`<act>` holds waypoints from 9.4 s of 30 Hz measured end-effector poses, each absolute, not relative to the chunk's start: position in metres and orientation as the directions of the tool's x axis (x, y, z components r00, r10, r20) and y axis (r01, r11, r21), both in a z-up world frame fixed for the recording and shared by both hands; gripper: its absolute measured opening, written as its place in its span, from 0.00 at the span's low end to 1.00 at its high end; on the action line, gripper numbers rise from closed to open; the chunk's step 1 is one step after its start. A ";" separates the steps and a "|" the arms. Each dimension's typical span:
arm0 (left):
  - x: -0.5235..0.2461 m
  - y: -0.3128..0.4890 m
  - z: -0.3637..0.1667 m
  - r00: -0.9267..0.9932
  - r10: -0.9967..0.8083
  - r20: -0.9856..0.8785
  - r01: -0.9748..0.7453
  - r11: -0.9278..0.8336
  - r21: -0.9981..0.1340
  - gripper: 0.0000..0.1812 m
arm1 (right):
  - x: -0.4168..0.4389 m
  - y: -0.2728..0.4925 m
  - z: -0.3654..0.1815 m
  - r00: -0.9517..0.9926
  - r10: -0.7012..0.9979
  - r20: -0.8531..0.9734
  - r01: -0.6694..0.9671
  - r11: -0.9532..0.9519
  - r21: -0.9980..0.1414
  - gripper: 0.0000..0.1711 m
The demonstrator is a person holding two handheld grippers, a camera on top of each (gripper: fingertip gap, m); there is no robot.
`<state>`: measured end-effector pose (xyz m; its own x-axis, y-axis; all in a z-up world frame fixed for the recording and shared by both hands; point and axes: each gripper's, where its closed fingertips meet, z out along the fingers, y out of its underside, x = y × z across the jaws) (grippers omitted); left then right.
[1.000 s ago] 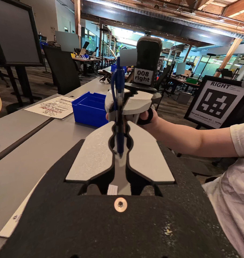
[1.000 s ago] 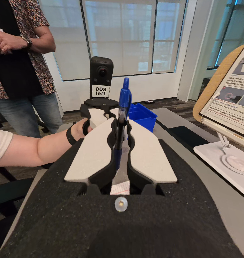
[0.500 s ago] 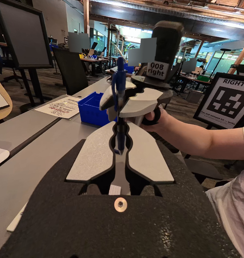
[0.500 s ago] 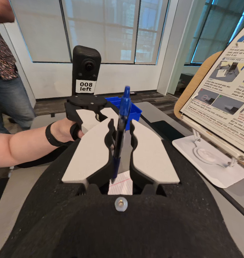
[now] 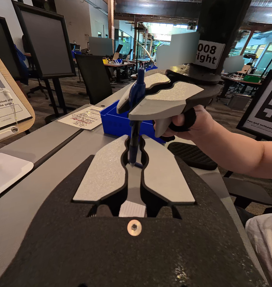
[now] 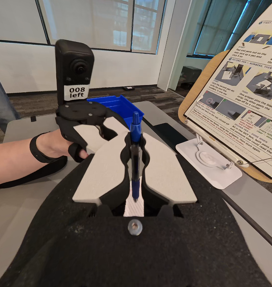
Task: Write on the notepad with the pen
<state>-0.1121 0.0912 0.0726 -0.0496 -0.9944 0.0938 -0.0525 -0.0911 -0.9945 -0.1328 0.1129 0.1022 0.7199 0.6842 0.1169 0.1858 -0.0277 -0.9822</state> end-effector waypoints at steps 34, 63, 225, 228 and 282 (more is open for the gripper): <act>-0.108 0.105 0.129 -0.077 -0.996 0.033 0.038 -0.036 -0.999 0.00 | -0.120 0.120 0.062 0.638 0.766 0.079 0.204 -0.070 -0.976 0.06; -0.089 0.098 0.113 -0.090 -0.996 0.017 -0.015 -0.015 -1.000 0.00 | -0.117 0.114 0.072 0.636 0.769 0.062 0.166 -0.057 -0.984 0.06; -0.211 0.215 0.126 0.413 -0.907 0.084 0.080 -0.055 -0.995 0.16 | 0.056 0.146 0.117 0.828 0.556 0.074 0.028 0.091 -0.995 0.06; -0.213 0.216 0.128 0.422 -0.903 0.078 0.082 -0.048 -0.995 0.16 | 0.053 0.147 0.118 0.832 0.550 0.072 0.016 0.107 -0.994 0.06; -0.236 0.222 0.135 0.477 -0.875 0.087 0.082 -0.055 -0.995 0.16 | 0.033 0.143 0.144 0.879 0.462 0.121 0.055 0.153 -0.987 0.06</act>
